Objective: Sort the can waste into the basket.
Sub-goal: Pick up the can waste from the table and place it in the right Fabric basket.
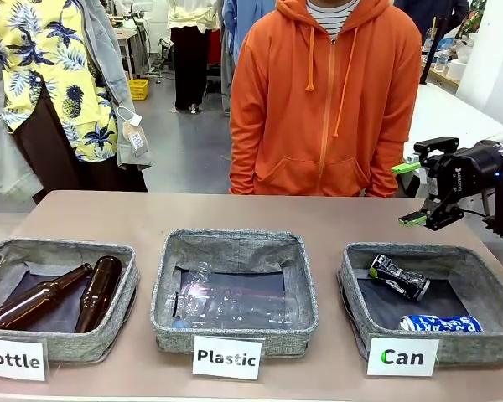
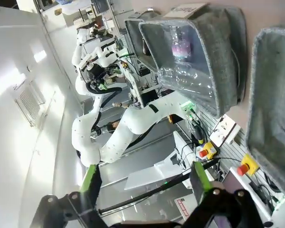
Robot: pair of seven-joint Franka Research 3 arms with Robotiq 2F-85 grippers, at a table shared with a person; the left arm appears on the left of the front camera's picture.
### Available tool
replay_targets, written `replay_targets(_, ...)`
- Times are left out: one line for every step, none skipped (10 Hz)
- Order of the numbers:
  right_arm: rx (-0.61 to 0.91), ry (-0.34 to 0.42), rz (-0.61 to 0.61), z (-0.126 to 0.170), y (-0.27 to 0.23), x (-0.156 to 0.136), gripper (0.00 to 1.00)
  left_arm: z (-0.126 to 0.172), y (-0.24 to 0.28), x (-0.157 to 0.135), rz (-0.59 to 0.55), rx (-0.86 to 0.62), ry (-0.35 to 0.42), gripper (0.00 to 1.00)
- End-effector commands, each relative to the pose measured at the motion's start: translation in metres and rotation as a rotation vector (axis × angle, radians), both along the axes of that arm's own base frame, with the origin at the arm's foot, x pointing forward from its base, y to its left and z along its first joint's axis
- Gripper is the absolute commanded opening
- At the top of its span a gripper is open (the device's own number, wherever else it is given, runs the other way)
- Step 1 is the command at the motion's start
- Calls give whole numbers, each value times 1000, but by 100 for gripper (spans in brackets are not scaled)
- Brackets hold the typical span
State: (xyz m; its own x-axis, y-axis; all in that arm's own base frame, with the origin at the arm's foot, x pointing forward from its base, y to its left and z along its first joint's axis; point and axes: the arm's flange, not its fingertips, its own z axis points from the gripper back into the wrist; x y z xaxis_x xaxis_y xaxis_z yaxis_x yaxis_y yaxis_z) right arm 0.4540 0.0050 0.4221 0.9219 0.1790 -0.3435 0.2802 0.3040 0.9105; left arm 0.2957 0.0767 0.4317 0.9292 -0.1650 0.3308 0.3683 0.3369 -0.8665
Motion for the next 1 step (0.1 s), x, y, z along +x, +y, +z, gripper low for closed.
replay_targets(-12,-26,4,2,-1,-1,100,3,-3,-1,7,-19,3,100)
